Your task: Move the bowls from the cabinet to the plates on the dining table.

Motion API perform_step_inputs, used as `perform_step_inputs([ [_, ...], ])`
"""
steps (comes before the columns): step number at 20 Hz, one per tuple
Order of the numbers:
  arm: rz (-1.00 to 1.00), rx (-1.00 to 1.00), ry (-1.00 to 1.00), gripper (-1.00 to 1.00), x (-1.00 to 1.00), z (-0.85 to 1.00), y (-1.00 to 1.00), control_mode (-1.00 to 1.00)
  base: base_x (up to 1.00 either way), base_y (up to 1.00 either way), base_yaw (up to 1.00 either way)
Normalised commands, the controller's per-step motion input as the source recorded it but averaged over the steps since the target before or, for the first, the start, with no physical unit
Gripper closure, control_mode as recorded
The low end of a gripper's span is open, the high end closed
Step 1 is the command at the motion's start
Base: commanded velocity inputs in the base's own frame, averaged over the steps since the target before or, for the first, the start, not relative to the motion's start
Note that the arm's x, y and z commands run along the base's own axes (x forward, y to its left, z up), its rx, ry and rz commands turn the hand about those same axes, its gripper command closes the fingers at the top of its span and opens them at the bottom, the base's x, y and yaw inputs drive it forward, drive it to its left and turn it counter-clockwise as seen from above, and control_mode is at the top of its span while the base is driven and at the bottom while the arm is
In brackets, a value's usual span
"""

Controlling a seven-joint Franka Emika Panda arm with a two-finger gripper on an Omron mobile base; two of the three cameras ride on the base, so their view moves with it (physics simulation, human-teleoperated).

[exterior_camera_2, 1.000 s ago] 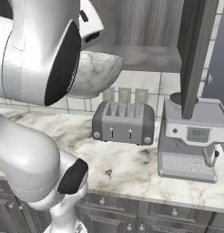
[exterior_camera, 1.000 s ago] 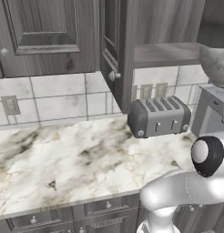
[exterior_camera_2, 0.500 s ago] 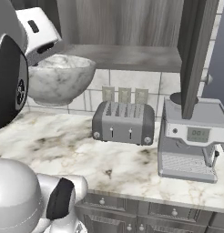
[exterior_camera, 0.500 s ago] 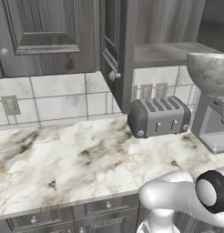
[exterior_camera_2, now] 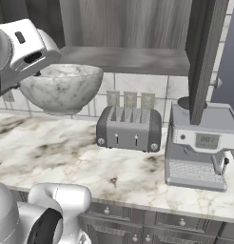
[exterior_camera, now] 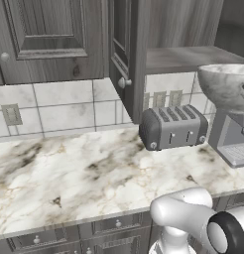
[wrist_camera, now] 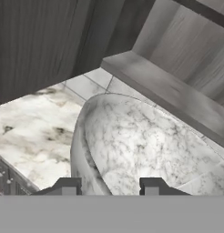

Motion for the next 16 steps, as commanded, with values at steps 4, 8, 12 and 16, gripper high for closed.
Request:
perform_step_inputs([
  [4, -0.09, -0.06, 0.0, 1.0, 0.0, -0.39, 0.06, -1.0, 0.0, 0.0, 0.0],
  [8, -0.05, -0.03, 0.02, 1.0, -0.07, -0.16, 0.01, -1.0, 0.0, 0.0, 0.0],
  [12, -0.02, -0.01, 0.07, 1.0, -0.25, -0.16, 0.0, -1.0, 0.0, 0.0, 0.0],
  [16, -0.01, -0.01, 0.1, 1.0, -0.36, -0.11, 0.0, -1.0, 0.0, 0.0, 0.0],
])
